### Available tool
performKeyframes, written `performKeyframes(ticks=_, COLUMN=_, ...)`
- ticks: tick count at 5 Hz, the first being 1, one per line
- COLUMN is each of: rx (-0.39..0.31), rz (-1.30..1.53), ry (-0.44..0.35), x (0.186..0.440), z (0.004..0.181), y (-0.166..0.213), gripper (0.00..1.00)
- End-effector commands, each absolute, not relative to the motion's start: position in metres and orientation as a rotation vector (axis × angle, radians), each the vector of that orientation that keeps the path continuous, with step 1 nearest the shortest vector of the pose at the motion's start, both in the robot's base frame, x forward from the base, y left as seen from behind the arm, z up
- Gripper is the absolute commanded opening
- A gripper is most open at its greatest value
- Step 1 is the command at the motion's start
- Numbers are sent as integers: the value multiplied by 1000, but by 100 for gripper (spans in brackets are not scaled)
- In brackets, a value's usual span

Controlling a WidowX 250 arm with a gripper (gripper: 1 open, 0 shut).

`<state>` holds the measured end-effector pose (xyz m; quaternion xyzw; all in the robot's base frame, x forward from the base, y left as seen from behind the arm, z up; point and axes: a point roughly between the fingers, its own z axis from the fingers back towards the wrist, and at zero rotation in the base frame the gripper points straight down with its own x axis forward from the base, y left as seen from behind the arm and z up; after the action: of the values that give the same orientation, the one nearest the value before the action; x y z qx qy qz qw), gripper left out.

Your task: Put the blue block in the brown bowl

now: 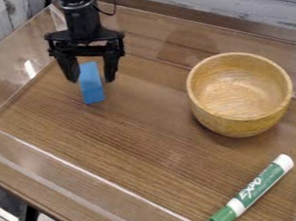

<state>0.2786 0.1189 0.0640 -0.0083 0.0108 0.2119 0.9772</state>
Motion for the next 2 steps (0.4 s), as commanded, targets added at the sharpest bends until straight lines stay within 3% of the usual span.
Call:
performKeyframes(ticks=1, rx=-8, rz=434, ry=-32, x=283, z=76, y=125, gripper=100)
performKeyframes(ticks=2, rx=-9, rz=430, ry=-40, x=284, z=77, y=125, gripper=100)
